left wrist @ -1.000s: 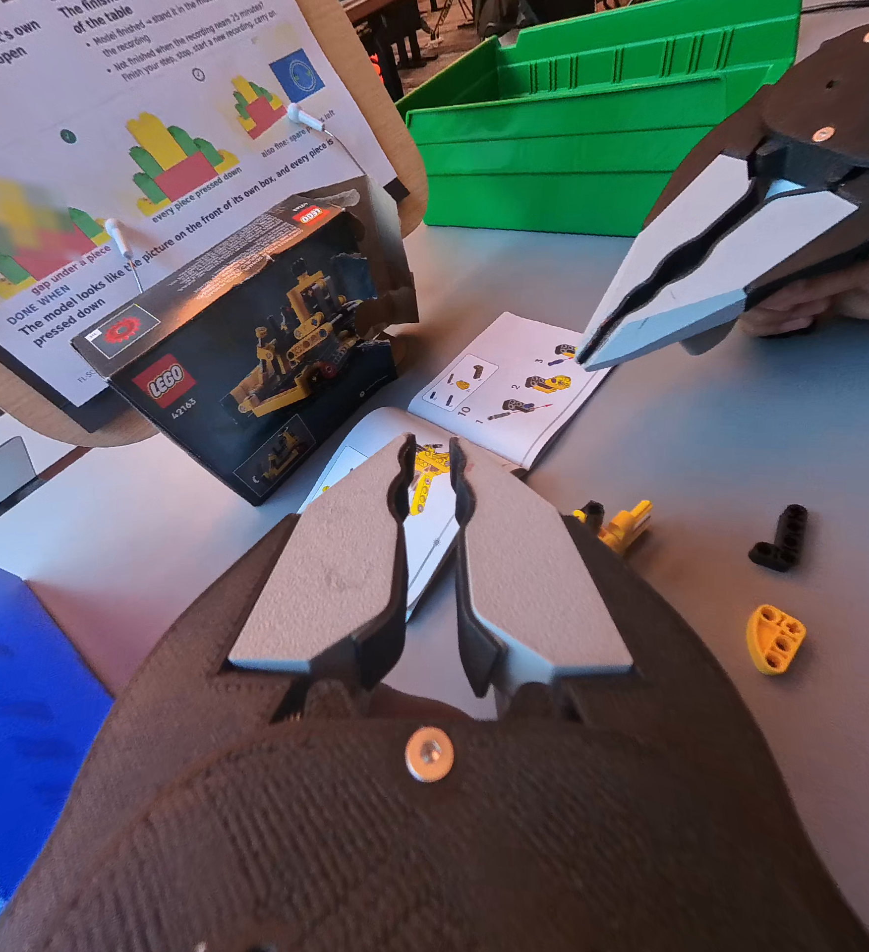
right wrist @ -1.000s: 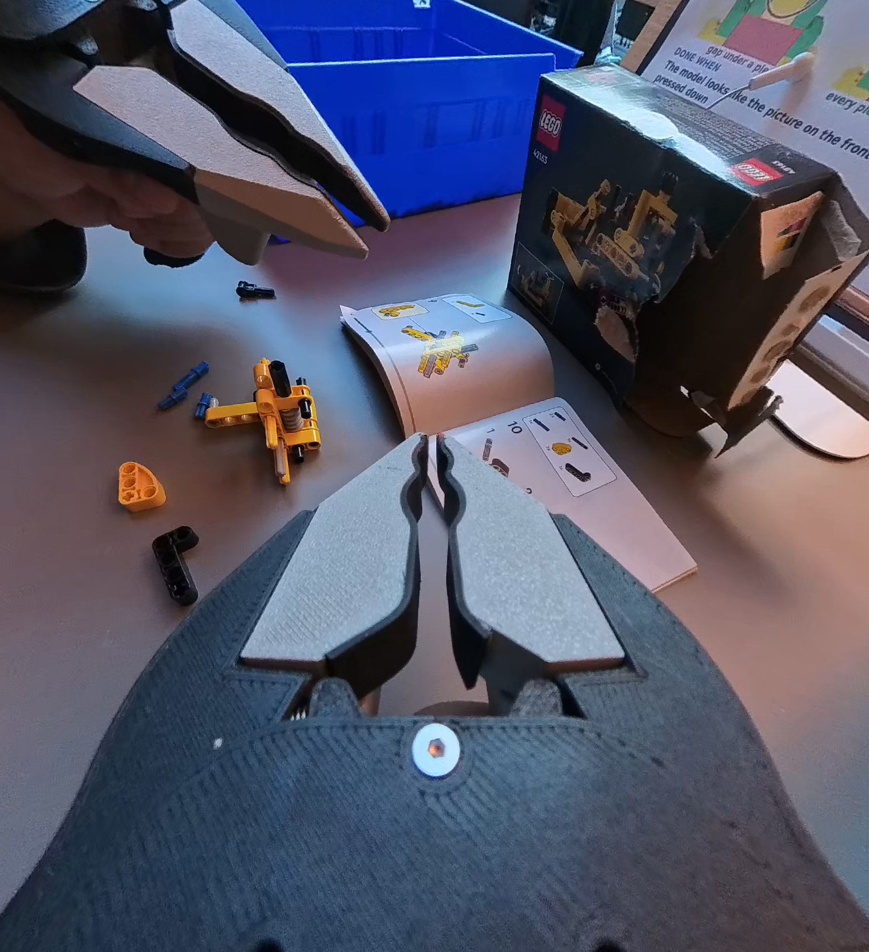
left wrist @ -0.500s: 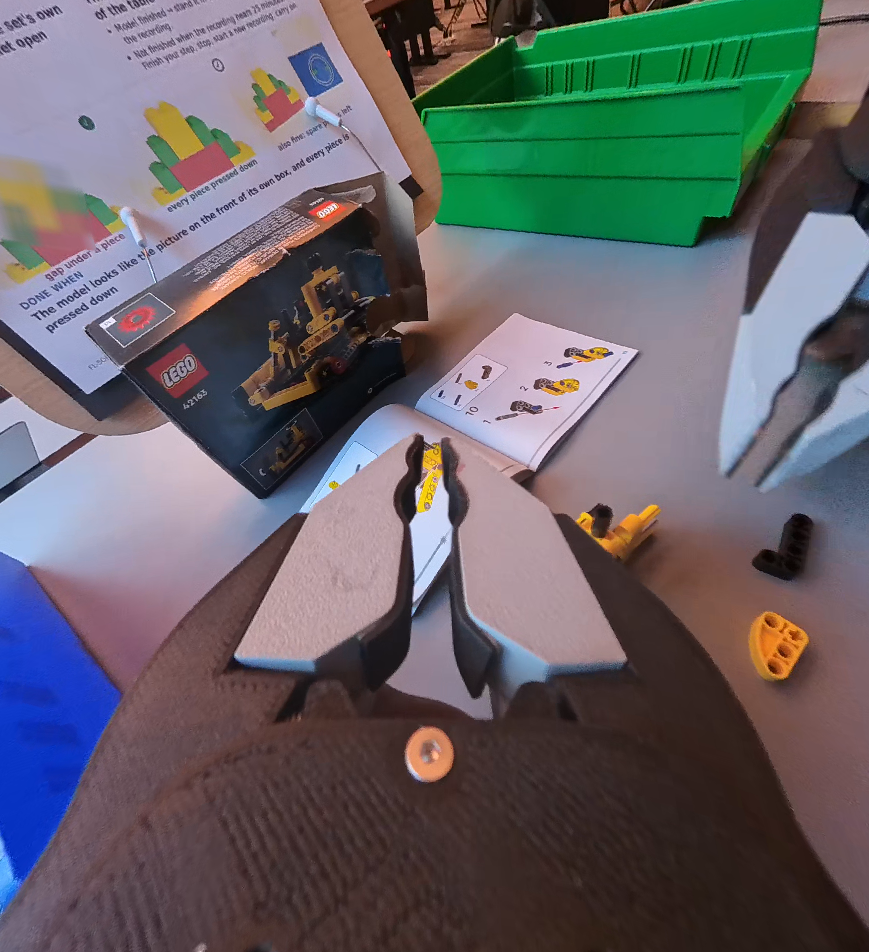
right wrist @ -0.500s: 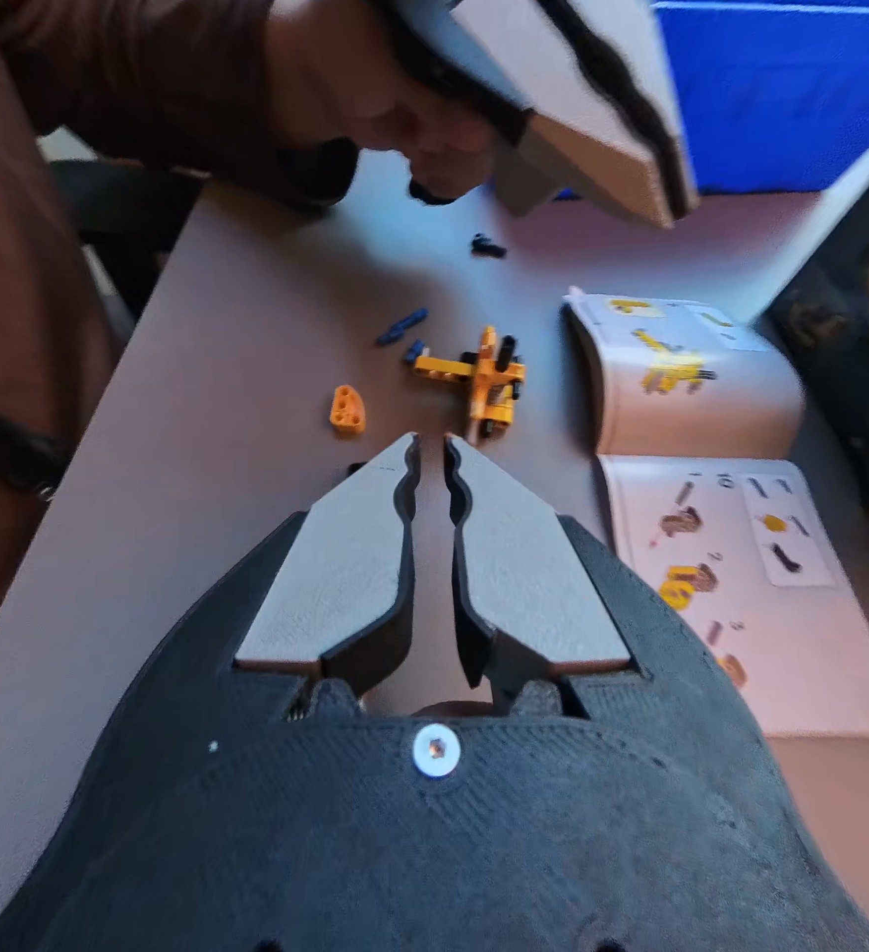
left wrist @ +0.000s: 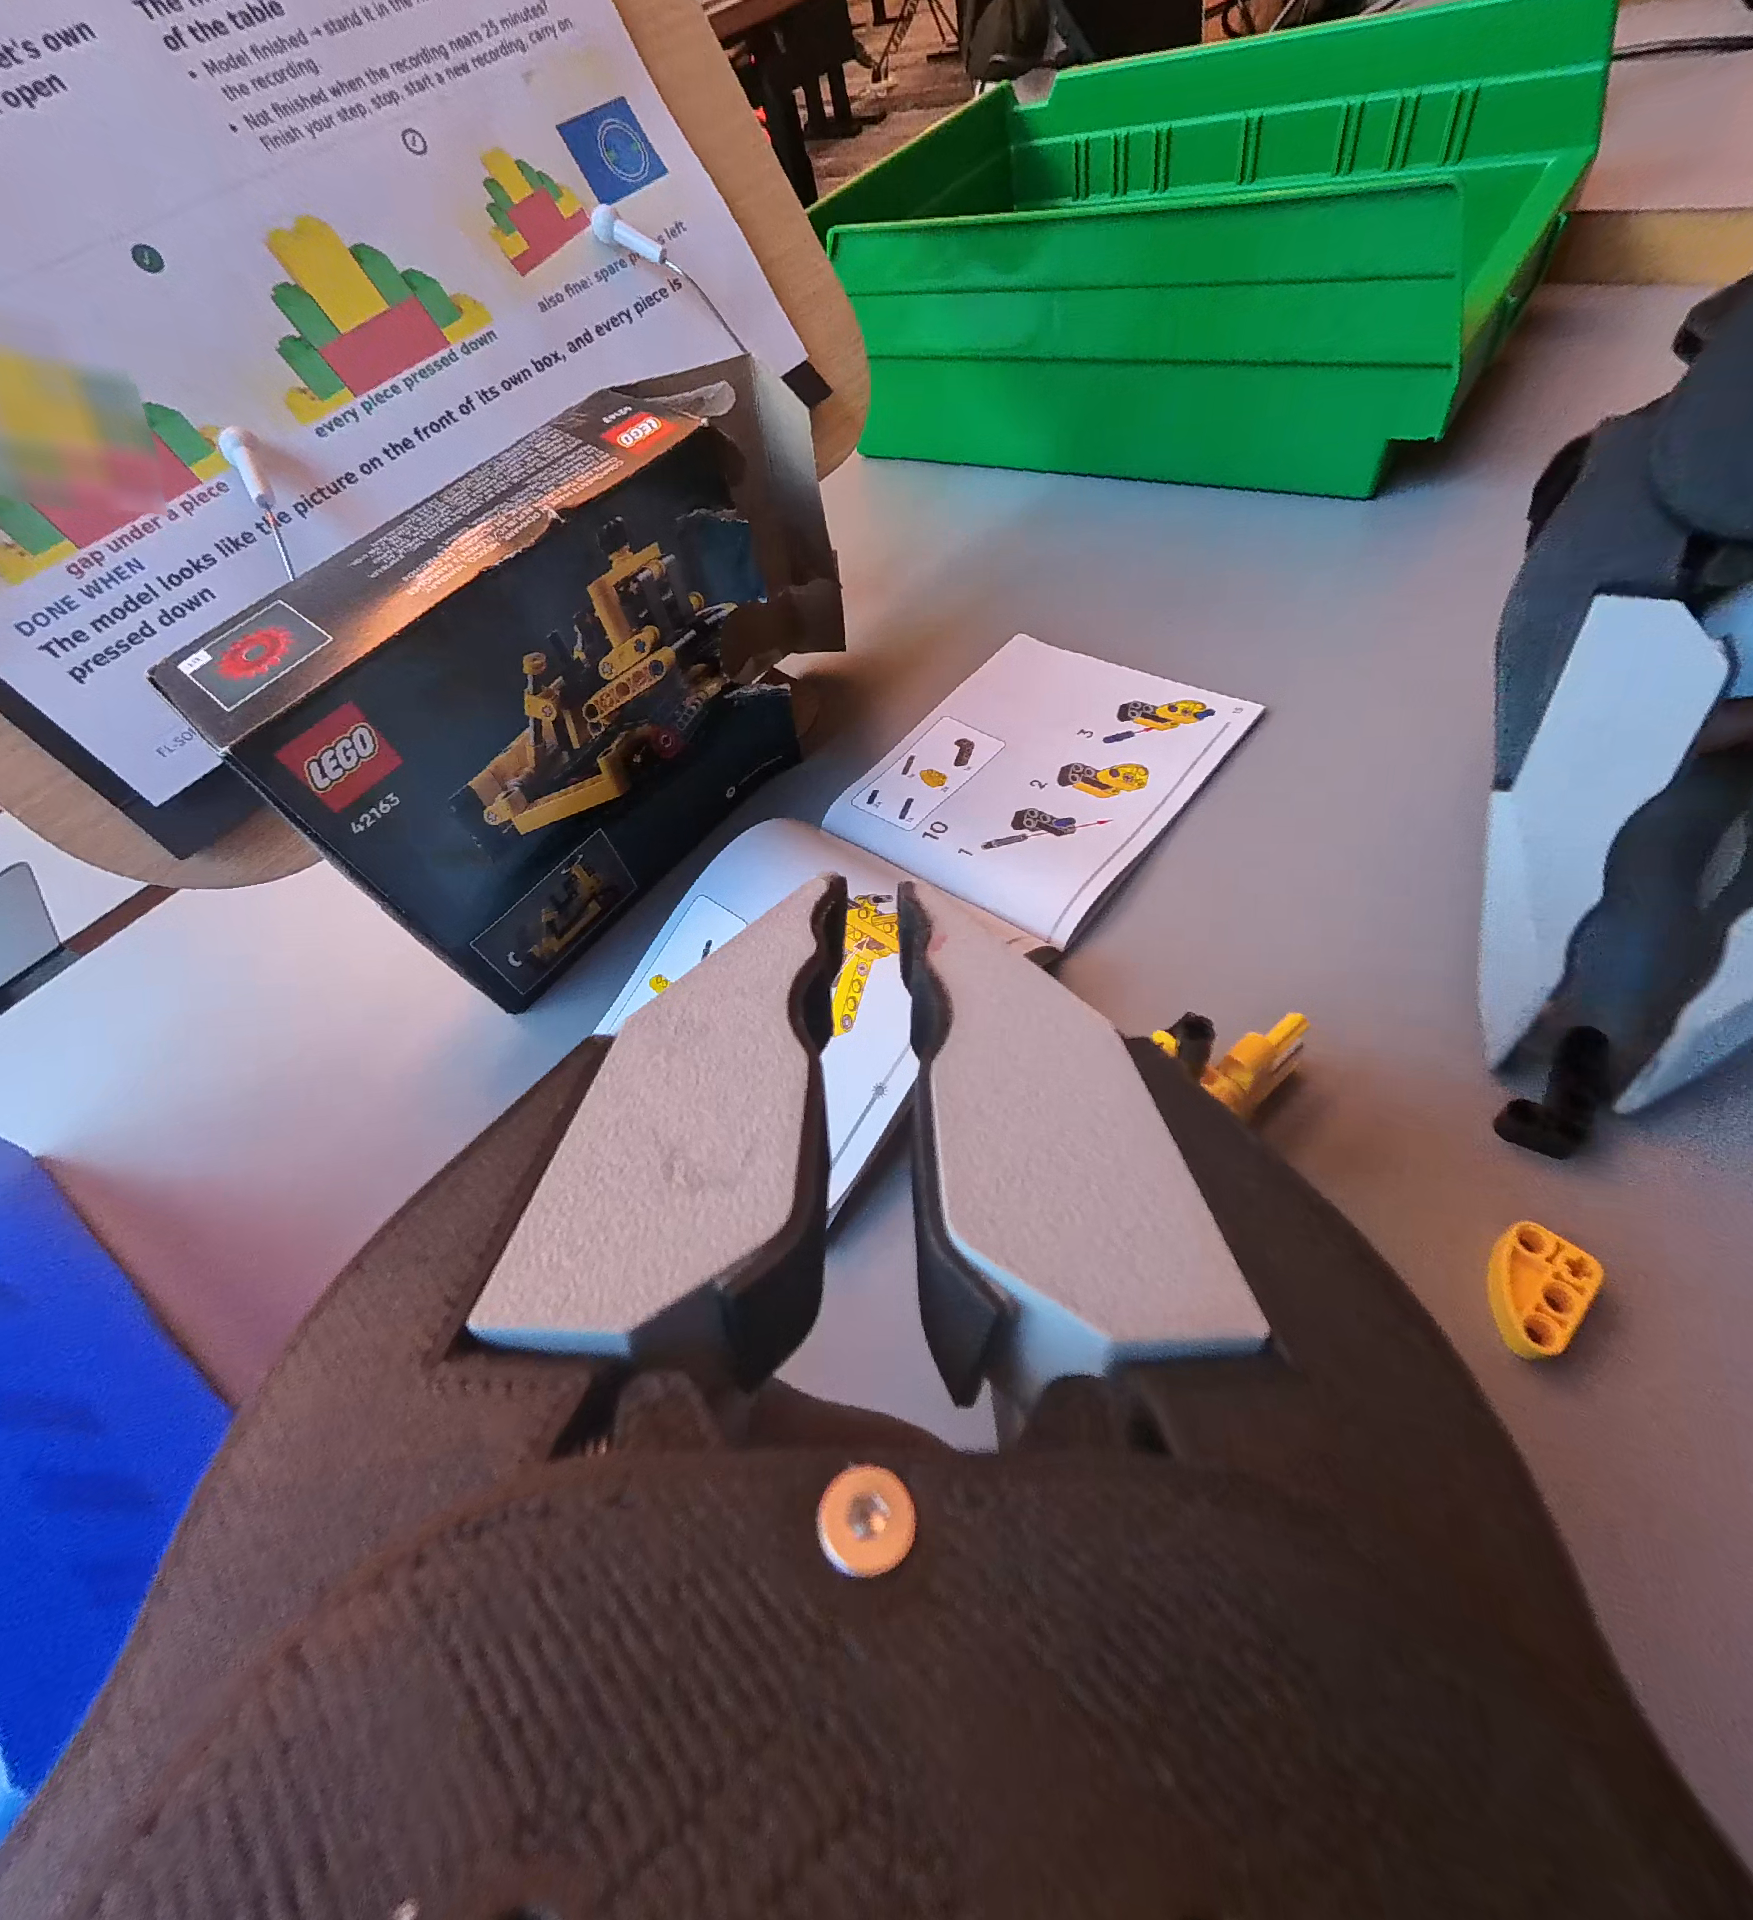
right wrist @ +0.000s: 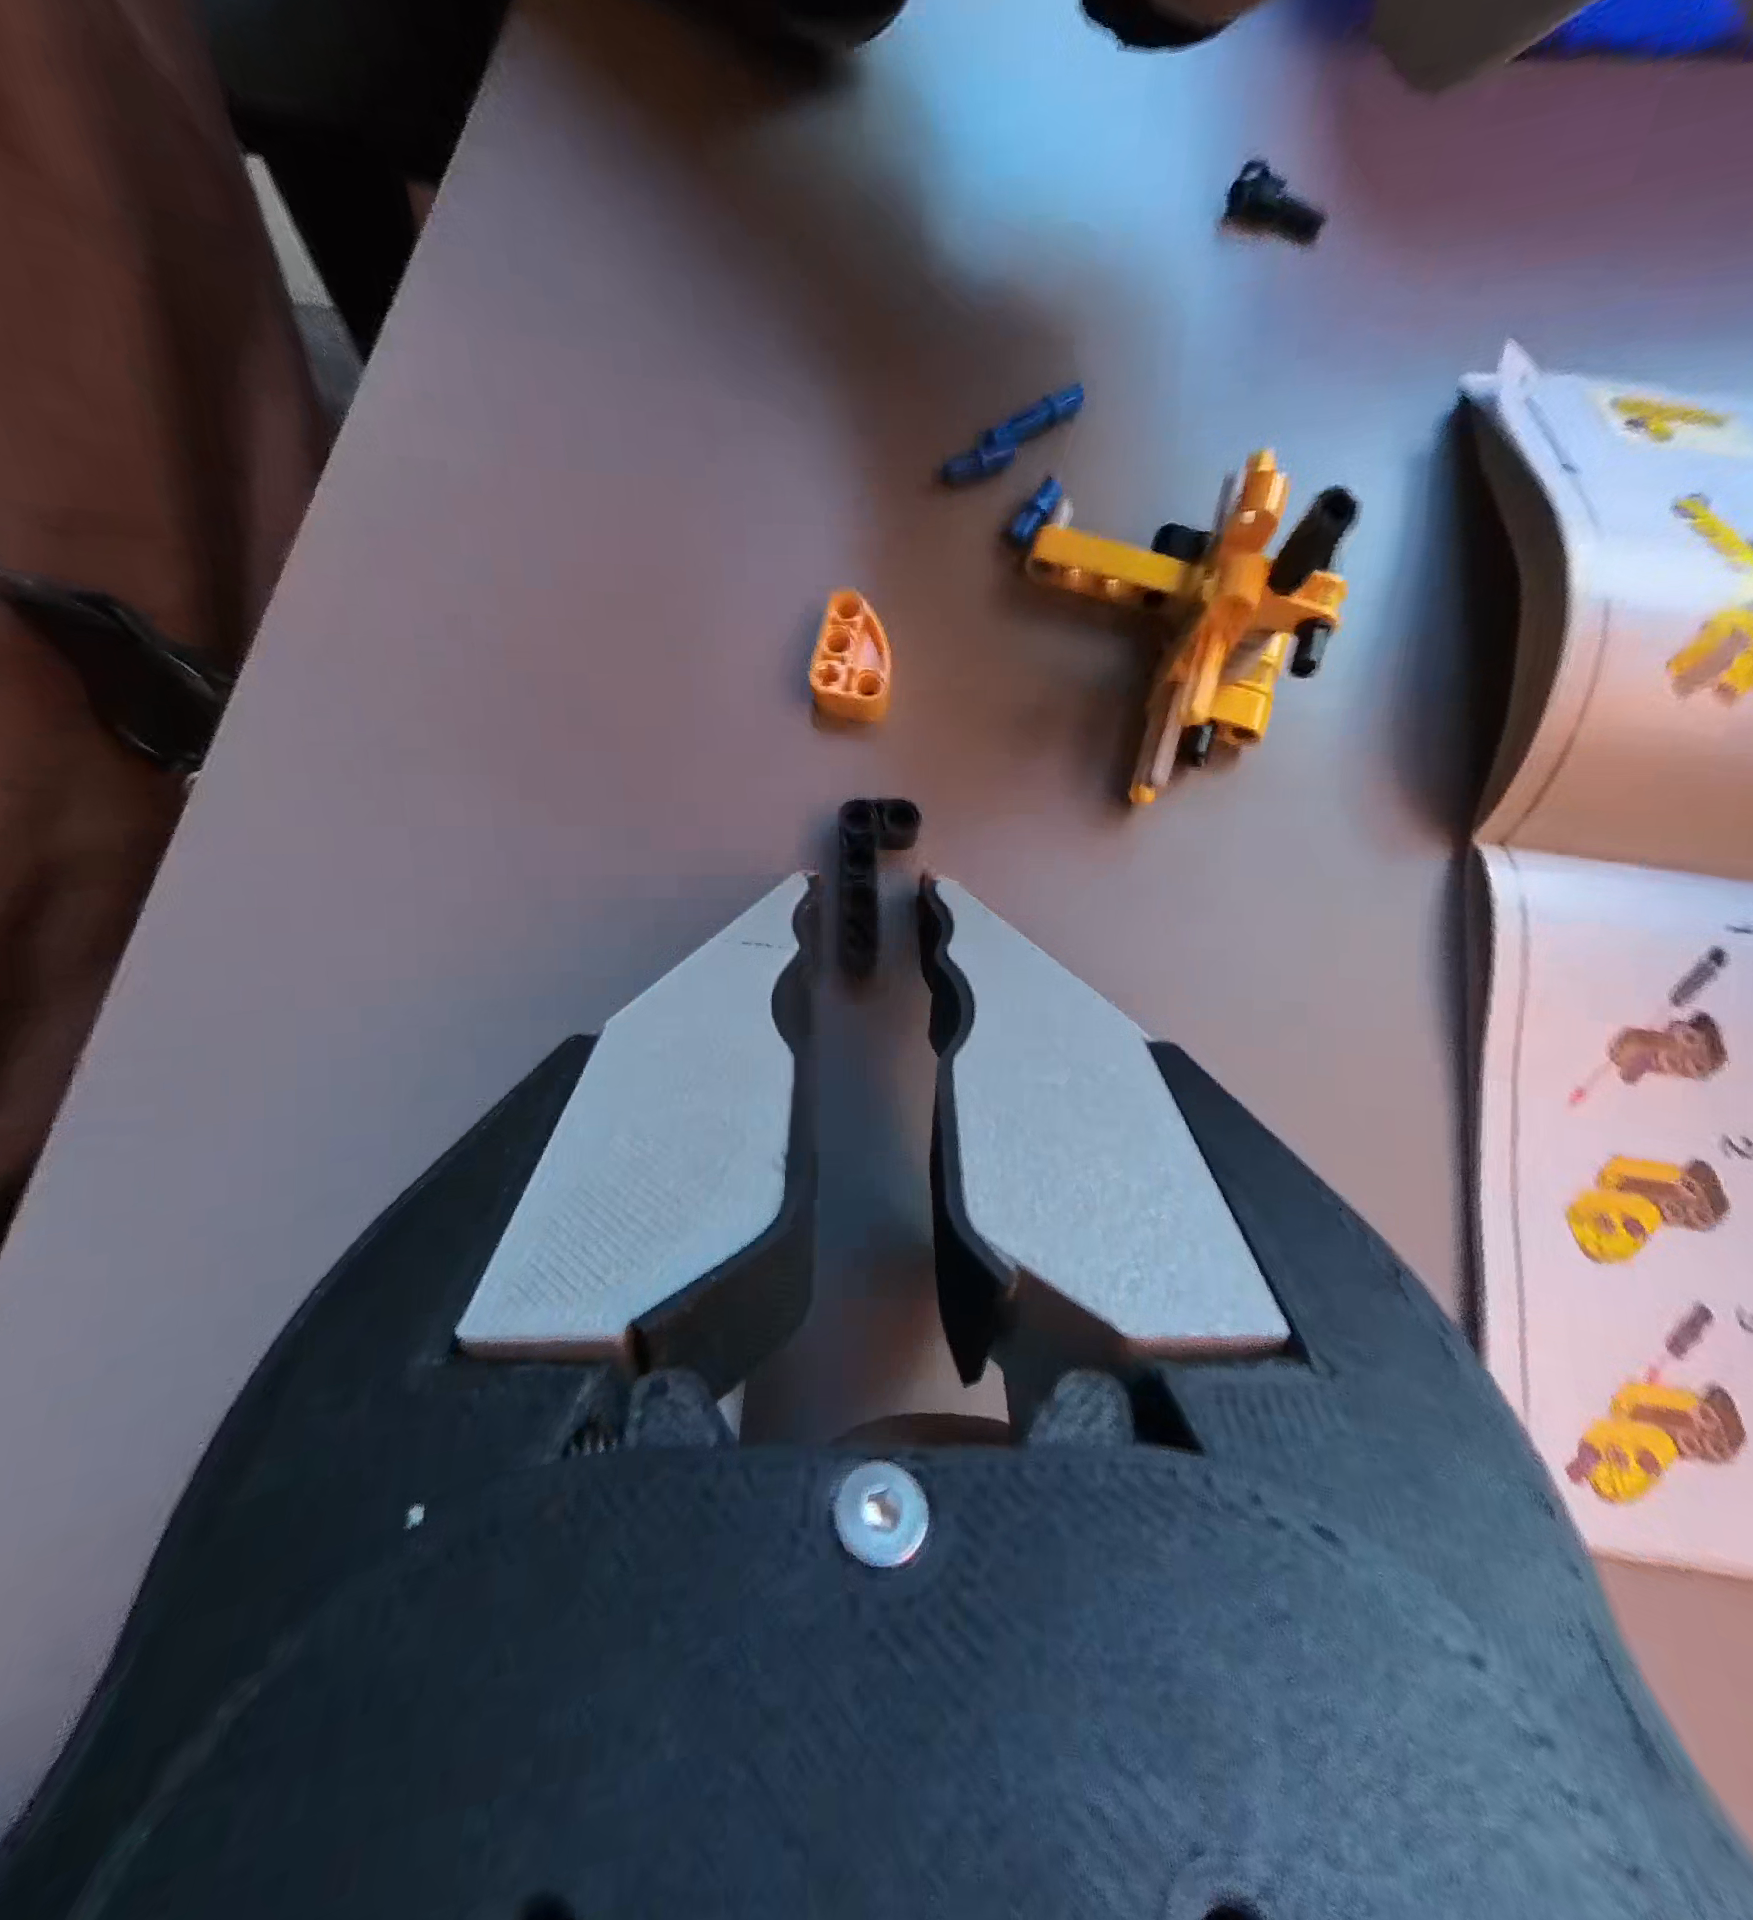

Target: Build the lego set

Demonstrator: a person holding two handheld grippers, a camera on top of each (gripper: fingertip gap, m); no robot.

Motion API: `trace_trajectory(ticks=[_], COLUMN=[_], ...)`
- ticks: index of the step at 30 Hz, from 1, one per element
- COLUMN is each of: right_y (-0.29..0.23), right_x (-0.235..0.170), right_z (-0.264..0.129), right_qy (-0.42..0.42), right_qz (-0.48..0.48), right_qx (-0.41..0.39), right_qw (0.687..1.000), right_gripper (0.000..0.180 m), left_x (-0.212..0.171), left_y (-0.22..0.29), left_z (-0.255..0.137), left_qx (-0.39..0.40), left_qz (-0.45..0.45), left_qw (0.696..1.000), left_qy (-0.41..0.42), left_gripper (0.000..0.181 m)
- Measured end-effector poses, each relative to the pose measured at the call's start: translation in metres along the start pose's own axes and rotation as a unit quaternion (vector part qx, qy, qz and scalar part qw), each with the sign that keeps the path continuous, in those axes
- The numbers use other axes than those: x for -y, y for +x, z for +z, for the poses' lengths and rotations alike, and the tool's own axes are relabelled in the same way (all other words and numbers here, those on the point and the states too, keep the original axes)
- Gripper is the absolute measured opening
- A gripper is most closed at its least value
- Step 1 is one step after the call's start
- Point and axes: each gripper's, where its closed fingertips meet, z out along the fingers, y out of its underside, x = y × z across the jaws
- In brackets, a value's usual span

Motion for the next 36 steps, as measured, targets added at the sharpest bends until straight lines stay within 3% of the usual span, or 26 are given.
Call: trace_trajectory(ticks=[9,13,21,29,36], right_y=[0.018,0.037,0.024,0.014,0.014], right_x=[-0.004,-0.007,0.001,0.008,0.005], right_z=[-0.01,-0.012,-0.013,-0.005,0.006], right_qy=[0.002,-0.009,0.016,0.02,-0.003], right_qz=[0.007,0.016,0.022,0.059,0.041], right_qx=[-0.042,-0.099,-0.056,-0.03,-0.046], right_qw=[0.999,0.995,0.998,0.998,0.998], right_gripper=[0.014,0.009,0.015,0.041,0.035], left_x=[0.001,0.002,0.001,0.001,0.0], left_y=[0.001,0.0,0.0,0.0,0.001], left_z=[-0.001,-0.002,-0.002,-0.002,-0.001], left_qx=[-0.001,0.0,-0.001,-0.001,-0.002], left_qz=[0.001,0.0,0.0,0.001,0.002], left_qw=[1.0,1.0,1.0,1.0,1.0], left_qy=[0.002,0.003,0.003,0.003,0.0], left_gripper=[0.007,0.007,0.007,0.007,0.007])
